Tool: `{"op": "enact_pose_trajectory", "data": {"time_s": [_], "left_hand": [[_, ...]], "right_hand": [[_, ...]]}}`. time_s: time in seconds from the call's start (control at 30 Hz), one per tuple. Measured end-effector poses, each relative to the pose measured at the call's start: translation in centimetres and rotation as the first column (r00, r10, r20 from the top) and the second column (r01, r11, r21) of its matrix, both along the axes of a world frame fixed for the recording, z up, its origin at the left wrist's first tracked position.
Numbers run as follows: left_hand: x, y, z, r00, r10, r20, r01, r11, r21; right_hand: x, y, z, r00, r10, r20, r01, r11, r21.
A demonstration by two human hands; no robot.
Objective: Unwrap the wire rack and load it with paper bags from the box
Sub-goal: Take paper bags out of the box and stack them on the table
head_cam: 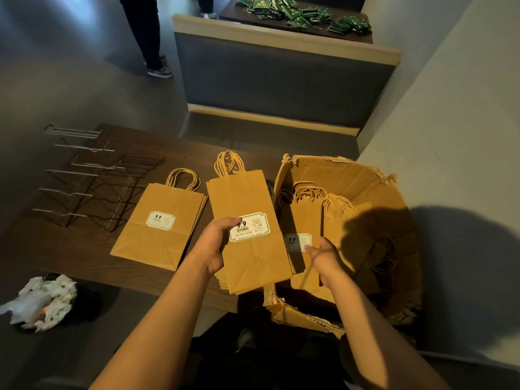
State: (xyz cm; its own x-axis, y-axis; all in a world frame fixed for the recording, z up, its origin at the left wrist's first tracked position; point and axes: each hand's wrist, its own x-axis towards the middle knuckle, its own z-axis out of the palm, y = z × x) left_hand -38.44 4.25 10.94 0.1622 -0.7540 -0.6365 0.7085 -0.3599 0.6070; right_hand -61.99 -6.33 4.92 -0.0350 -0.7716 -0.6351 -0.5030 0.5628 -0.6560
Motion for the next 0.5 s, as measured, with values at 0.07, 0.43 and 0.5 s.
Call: {"op": "enact_pose_trajectory", "data": {"time_s": [0.07, 0.43, 0.5], "left_hand": [[0.2, -0.2, 0.1, 1.000, -0.001, -0.004, 0.001, 1.000, -0.024], [-0.5, -1.3, 0.7, 0.999, -0.030, -0.030, 0.029, 0.999, -0.044], [-0.6, -1.4, 0.7, 0.998, -0.042, -0.050, 0.039, 0.997, -0.063]], "right_hand": [[-1.4, 0.0, 1.8, 0.991, -0.050, 0.123, 0.060, 0.995, -0.080], [-1.8, -1.7, 12.1, 0.774, 0.074, 0.629, 0.003, 0.993, -0.120], [0.9, -0.8, 12.2, 0.846, 0.285, 0.450, -0.224, 0.957, -0.185]]}}
